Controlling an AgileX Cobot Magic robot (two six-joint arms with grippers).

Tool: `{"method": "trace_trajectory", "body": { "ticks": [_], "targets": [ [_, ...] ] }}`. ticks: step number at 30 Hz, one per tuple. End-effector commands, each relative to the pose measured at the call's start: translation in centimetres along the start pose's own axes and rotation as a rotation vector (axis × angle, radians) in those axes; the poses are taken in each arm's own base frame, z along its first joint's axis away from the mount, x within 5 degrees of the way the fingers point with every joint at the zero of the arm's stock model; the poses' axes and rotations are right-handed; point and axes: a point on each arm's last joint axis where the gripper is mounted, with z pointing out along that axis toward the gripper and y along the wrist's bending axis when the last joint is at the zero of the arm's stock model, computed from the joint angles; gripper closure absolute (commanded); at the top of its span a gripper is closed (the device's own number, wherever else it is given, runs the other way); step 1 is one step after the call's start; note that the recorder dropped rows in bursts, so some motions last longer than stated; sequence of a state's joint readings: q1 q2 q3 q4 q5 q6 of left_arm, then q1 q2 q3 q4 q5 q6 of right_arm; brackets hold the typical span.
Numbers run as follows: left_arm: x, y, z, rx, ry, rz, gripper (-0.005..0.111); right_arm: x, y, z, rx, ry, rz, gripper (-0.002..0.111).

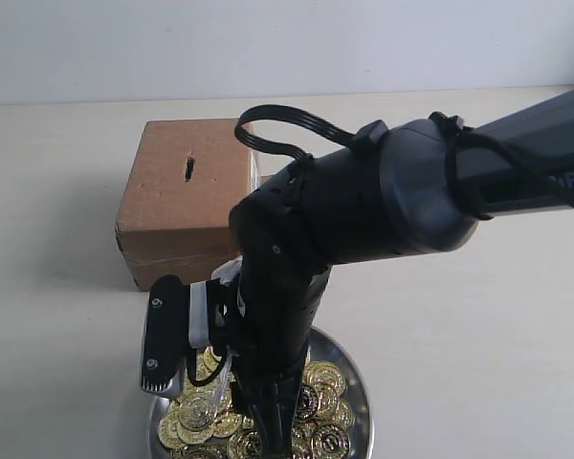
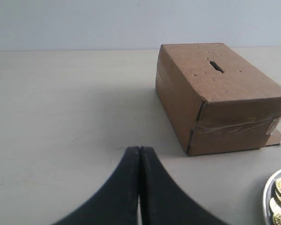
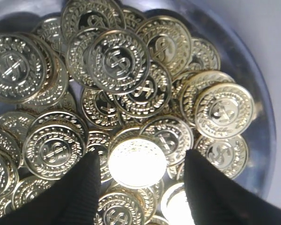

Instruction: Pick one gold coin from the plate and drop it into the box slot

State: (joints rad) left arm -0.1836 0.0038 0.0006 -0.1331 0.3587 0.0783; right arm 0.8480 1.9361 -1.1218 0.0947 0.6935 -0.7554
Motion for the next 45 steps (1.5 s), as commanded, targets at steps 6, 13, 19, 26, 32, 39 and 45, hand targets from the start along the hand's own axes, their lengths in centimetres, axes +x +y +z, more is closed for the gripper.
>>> {"method": "trace_trajectory", "body": {
  "ticks": [6,13,19,26,32,39,45],
  "targets": [
    [-0.1,0.0,0.0,0.006,-0.01,-0.003,0.107,-0.1,0.0,-0.1,0.004,-0.007,0.011,0.057],
    [-0.1,0.0,0.0,0.006,-0.01,-0.003,0.107,-0.3,-0.2,-0.1,0.019,-0.025,0.03,0.057],
    [-0.1,0.0,0.0,0.006,-0.01,-0.003,0.107,-0.1,0.0,0.0,0.001,-0.005,0.03,0.057],
    [-0.1,0.0,0.0,0.006,-0.01,-0.003,0.107,0.1,0.1,1.1,-0.022,0.024,0.033,0.057],
    [-0.1,0.0,0.0,0.006,-0.01,-0.003,0.107,0.1,0.1,1.4,-0.025,0.029,0.031,0.057],
    [-0.1,0.0,0.0,0.006,-0.01,-0.003,0.107,0.1,0.0,1.4,-0.021,0.024,0.031,0.062],
    [-0.1,0.0,0.0,0.006,-0.01,-0.003,0.107,0.1,0.0,1.4,-0.021,0.024,0.031,0.069]
  ]
}}
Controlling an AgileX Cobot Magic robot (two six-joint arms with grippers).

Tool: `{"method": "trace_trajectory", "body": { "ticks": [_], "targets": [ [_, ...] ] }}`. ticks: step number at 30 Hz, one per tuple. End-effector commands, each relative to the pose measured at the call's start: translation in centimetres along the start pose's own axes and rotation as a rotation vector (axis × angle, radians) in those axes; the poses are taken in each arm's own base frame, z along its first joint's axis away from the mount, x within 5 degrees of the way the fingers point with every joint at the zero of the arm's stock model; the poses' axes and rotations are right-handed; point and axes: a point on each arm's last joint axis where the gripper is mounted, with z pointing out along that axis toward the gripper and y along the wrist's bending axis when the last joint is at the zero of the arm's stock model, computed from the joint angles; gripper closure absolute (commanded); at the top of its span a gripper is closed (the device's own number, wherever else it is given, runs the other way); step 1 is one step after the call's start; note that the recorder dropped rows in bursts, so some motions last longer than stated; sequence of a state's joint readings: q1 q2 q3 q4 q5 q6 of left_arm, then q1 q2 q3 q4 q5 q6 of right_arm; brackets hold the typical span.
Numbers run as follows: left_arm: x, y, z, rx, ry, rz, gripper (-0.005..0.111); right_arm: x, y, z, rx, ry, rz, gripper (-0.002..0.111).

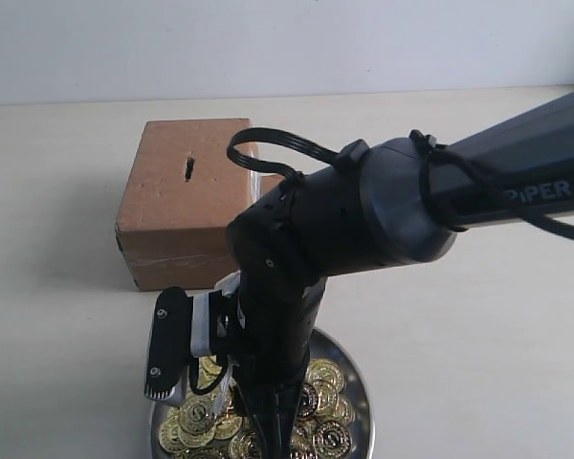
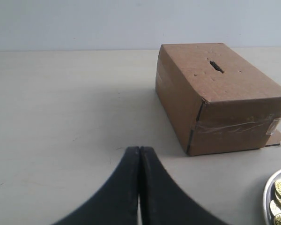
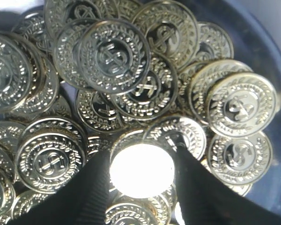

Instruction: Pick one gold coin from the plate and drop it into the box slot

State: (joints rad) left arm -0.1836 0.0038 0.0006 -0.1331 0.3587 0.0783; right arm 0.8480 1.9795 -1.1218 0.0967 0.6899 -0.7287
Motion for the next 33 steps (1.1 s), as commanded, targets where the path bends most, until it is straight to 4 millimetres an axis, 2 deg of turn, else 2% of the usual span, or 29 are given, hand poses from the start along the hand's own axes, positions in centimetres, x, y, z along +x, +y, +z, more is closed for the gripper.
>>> {"method": "trace_trajectory", "body": {
  "ticks": [1,8,14,28,33],
  "targets": [
    [-0.1,0.0,0.0,0.006,-0.01,-0.003,0.107,-0.1,0.0,-0.1,0.005,-0.006,-0.001,0.071],
    [-0.1,0.0,0.0,0.006,-0.01,-0.003,0.107,-0.1,0.0,-0.1,0.005,-0.006,-0.001,0.079],
    [-0.1,0.0,0.0,0.006,-0.01,-0.003,0.107,-0.2,0.0,-0.5,0.011,-0.012,-0.003,0.081],
    [-0.1,0.0,0.0,0.006,-0.01,-0.003,0.107,0.4,0.7,-3.8,-0.013,0.0,-0.009,0.081],
    [-0.1,0.0,0.0,0.006,-0.01,-0.003,0.107,0.5,1.1,-5.9,0.0,-0.021,-0.022,0.081]
  ]
}}
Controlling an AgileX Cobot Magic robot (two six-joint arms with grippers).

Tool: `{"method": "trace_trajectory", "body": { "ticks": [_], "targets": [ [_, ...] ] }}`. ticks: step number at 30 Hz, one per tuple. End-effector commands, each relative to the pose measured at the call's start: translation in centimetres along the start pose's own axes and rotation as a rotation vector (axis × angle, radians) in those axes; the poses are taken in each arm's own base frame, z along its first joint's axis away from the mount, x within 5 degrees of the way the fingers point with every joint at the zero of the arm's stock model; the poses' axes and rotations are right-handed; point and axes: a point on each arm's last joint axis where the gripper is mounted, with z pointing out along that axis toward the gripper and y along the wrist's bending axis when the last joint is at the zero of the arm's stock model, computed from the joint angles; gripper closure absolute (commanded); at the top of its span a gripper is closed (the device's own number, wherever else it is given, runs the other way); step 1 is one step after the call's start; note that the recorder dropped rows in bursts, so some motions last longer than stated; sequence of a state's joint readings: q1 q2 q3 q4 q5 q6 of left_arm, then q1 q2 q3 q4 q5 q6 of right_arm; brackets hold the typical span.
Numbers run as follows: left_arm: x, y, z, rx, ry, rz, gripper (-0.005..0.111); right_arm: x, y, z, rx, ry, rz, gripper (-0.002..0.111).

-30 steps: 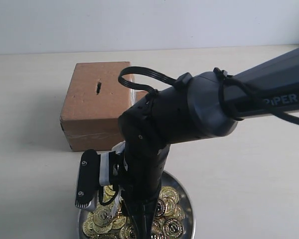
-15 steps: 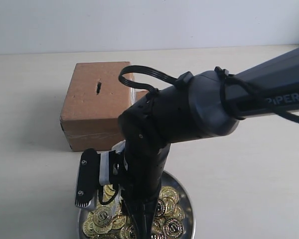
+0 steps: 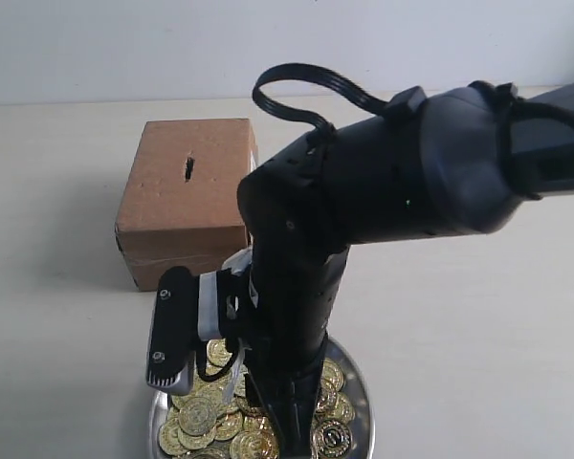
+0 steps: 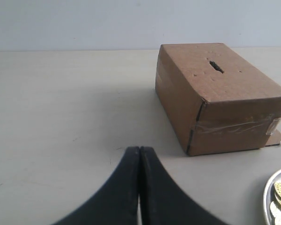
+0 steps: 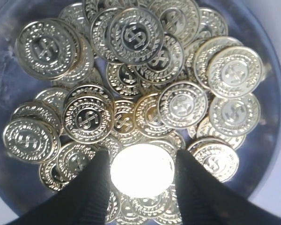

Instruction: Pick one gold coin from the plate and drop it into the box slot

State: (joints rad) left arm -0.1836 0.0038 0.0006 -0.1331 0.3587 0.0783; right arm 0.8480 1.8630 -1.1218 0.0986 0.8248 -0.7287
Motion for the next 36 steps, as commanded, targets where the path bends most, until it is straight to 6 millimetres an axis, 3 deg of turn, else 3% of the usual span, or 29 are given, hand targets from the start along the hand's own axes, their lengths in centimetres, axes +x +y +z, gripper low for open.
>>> {"method": "trace_trajectory", "body": {
  "ticks": [1,8,16,19,22,27,31,36],
  "targets": [
    [-0.1,0.0,0.0,0.006,-0.01,-0.003,0.107,0.0,0.3,-2.3,0.025,-0.045,-0.011,0.081],
    [-0.1,0.0,0.0,0.006,-0.01,-0.003,0.107,-0.5,1.0,-4.4,0.014,-0.147,-0.027,0.081],
    [-0.1,0.0,0.0,0.006,-0.01,-0.001,0.107,-0.5,1.2,-4.5,0.003,-0.158,-0.045,0.081],
    [-0.2,0.1,0.0,-0.008,-0.024,0.088,0.107,-0.5,1.2,-4.5,0.002,-0.159,-0.046,0.081],
    [-0.9,0.1,-0.1,-0.011,-0.098,0.085,0.107,-0.5,1.2,-4.5,-0.002,-0.154,-0.046,0.081],
    [-2.2,-0.2,-0.3,0.069,-0.238,-0.375,0.107,-0.3,1.5,-4.5,-0.027,-0.137,-0.045,0.081],
    [-3.0,0.1,-0.5,0.064,-0.331,-0.438,0.107,-0.2,1.6,-4.7,-0.037,-0.129,-0.047,0.081],
    [-2.6,-0.1,-0.4,0.122,-0.266,-0.728,0.107,-0.1,1.7,-5.8,-0.012,-0.158,-0.05,0.081]
  ]
}}
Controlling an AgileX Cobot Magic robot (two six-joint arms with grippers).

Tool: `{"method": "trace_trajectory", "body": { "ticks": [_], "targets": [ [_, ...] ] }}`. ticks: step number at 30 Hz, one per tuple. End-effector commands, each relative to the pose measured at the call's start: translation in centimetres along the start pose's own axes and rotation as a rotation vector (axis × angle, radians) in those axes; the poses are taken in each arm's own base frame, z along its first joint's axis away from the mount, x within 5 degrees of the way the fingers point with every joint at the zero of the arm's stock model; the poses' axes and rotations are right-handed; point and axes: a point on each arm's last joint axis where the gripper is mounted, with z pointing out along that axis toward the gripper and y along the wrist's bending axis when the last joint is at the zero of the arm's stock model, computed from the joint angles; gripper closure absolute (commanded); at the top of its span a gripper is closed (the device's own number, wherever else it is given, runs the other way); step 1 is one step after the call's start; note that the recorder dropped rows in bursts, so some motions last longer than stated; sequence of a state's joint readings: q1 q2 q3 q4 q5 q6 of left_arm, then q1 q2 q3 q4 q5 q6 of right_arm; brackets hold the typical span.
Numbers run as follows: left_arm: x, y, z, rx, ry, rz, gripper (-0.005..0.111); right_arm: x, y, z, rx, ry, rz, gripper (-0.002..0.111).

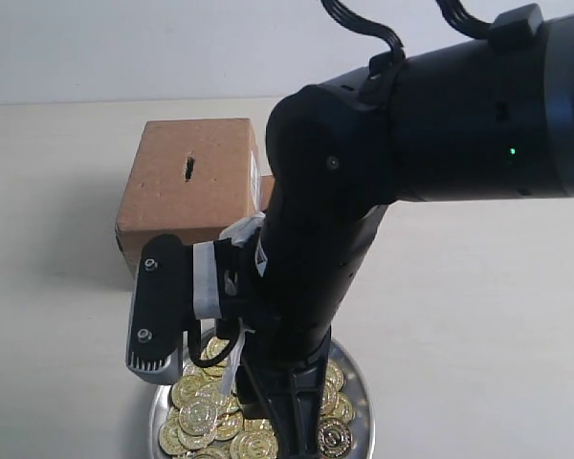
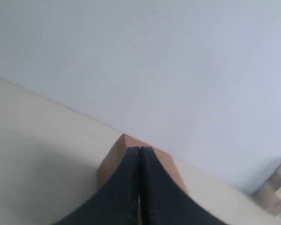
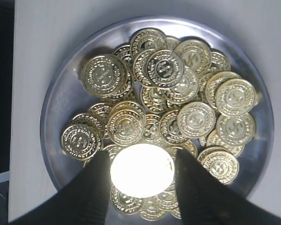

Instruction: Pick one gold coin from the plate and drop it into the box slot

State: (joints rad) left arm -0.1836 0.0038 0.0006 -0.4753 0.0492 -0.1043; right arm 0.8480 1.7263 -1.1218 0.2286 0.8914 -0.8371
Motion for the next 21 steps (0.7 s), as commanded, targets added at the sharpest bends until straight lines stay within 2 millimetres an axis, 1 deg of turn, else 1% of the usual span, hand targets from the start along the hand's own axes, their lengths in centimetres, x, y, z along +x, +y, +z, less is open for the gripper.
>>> {"method": "trace_trajectory", "body": {
  "ticks": [1,7,10,16,21],
  "targets": [
    [0.8,0.0,-0.1,-0.005,0.088,-0.256,0.107,-0.2,0.3,-1.4,0.027,-0.038,-0.013,0.081],
    [3.6,-0.4,-0.6,-0.05,0.412,-0.413,0.107,-0.3,0.5,-2.9,0.07,-0.083,-0.025,0.081],
    [4.1,-0.9,-0.6,-0.023,0.497,-0.47,0.107,-0.3,0.5,-3.3,0.082,-0.092,-0.029,0.081],
    [4.7,-2.7,-0.6,0.13,0.664,-0.53,0.107,-0.3,0.7,-3.7,0.085,-0.101,-0.027,0.081],
    [5.2,-3.0,0.2,0.117,0.771,-0.55,0.107,-0.2,0.8,-3.7,0.074,-0.095,-0.025,0.081]
  ]
}}
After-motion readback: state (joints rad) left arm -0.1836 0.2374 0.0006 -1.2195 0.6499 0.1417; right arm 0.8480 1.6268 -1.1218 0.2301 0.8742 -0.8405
